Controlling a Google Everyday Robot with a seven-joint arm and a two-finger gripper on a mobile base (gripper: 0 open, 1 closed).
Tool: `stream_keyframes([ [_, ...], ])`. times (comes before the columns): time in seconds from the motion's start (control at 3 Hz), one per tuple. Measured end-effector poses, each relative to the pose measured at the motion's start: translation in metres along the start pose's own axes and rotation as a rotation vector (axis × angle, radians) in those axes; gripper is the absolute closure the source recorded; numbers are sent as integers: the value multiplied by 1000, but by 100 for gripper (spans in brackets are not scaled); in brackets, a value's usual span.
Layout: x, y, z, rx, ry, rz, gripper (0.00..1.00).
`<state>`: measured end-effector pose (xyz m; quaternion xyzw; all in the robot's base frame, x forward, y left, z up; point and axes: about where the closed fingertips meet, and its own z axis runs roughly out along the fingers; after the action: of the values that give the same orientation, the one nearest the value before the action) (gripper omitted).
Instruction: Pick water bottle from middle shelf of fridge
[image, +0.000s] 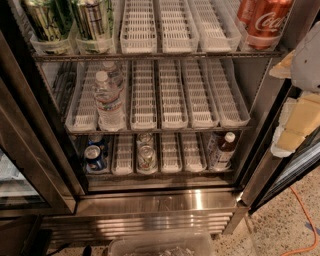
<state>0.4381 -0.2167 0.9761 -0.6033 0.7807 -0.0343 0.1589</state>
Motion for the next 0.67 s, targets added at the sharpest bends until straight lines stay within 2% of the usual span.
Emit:
stream_keyframes([
  [0.67,-6,4,5,18,-9,17,0],
])
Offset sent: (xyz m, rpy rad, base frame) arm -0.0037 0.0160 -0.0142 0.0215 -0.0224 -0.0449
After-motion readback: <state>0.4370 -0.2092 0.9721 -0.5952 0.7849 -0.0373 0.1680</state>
